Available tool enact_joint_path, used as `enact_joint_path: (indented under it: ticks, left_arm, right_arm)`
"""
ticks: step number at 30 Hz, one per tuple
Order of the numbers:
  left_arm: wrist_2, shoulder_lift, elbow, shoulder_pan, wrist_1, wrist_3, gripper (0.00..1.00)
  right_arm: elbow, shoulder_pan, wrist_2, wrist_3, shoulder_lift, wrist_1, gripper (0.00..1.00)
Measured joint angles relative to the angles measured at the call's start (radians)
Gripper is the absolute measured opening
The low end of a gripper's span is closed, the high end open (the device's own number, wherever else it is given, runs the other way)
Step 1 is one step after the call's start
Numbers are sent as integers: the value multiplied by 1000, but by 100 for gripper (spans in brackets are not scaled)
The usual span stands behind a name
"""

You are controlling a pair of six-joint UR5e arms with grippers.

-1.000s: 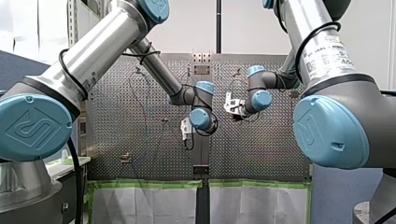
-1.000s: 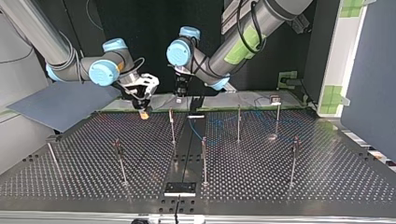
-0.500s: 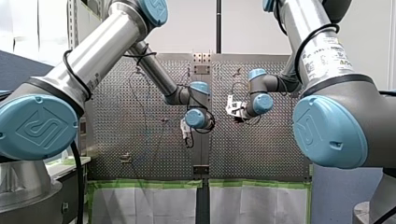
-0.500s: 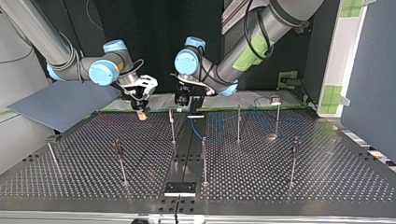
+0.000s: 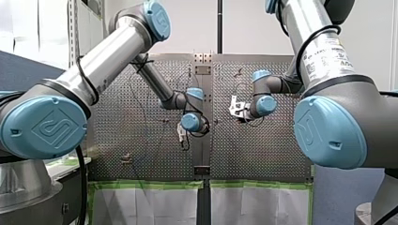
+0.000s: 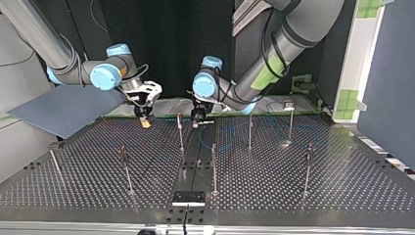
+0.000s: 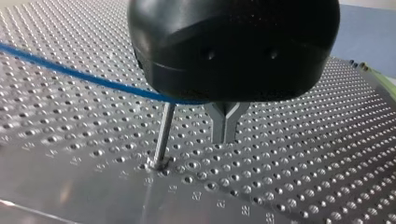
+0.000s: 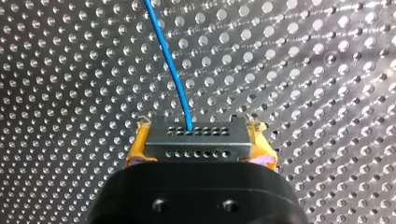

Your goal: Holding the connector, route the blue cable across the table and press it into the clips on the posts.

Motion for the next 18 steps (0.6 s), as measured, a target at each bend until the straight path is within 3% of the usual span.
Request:
enact_joint_path:
  ticks: [8,16,18]
  left_arm:
    - [-7,-9,68,11,-43,21,0]
    - [-61,-8,91,13,-72,47,0]
    - [-78,-8,92,11,-82,53,25]
  right_arm:
    - [0,-20,-9,7,16,-17,0]
    - [-1,-36,-27,19,19,-35,0]
    - [-2,-41,-32,22,19,-37,0]
